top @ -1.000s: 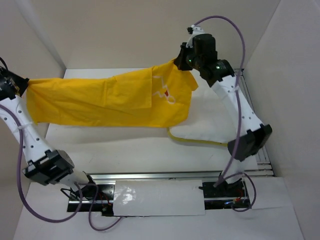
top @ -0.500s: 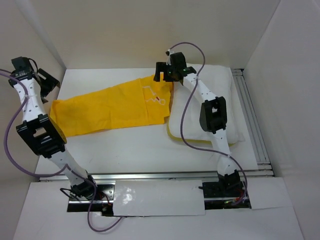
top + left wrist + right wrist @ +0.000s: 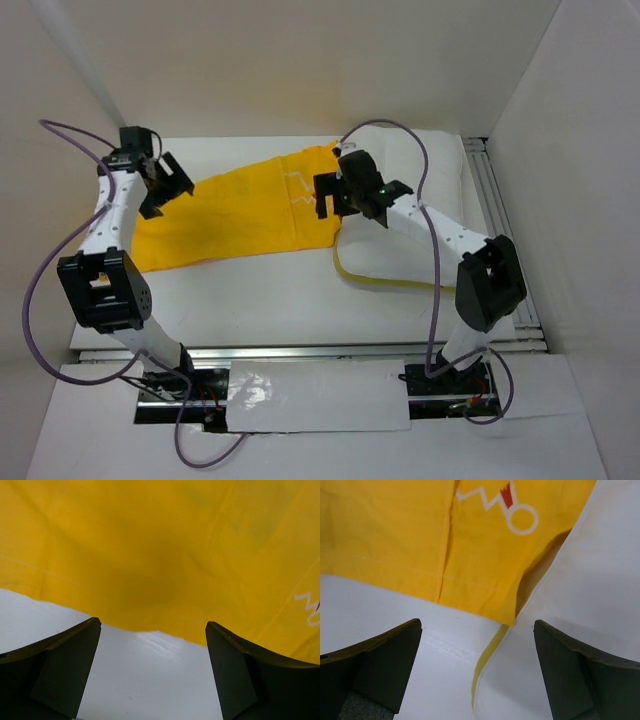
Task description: Put the pillow into the pillowcase
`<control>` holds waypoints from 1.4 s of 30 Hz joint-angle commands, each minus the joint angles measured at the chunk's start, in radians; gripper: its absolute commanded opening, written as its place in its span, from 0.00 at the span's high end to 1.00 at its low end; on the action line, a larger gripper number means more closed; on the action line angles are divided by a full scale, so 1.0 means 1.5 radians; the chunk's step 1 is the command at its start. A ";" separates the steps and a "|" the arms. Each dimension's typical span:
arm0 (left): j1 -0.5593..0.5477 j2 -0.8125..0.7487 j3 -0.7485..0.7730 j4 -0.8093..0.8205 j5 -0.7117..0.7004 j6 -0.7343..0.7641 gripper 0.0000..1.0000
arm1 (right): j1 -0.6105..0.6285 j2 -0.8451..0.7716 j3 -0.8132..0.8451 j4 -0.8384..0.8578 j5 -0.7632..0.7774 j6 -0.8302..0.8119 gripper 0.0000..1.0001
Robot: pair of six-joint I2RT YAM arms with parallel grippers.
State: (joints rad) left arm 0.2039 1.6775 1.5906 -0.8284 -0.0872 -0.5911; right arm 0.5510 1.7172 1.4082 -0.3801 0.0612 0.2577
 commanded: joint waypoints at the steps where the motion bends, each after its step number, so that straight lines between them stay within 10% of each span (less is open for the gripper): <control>1: -0.039 -0.049 -0.079 0.048 0.016 -0.030 0.01 | -0.017 0.004 -0.047 0.031 0.027 0.034 0.00; 8: -0.133 -0.082 -0.180 0.048 -0.045 -0.064 0.01 | -0.146 -0.001 -0.197 0.027 -0.028 0.122 0.00; 15: -0.034 -0.118 -0.267 0.042 -0.018 -0.089 0.01 | -0.368 -0.103 -0.310 0.034 -0.102 0.137 0.01; 29: 0.247 -0.043 -0.252 0.023 -0.014 -0.130 0.01 | -0.067 -0.034 -0.059 -0.036 0.038 0.063 0.01; 42: 0.351 -0.002 -0.185 0.034 -0.019 -0.144 0.01 | -0.049 0.262 0.114 -0.054 0.080 0.158 0.01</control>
State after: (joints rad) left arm 0.7033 1.6718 1.2602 -0.8223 -0.1070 -0.7910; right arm 0.4835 2.0777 1.4998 -0.4477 0.1413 0.4473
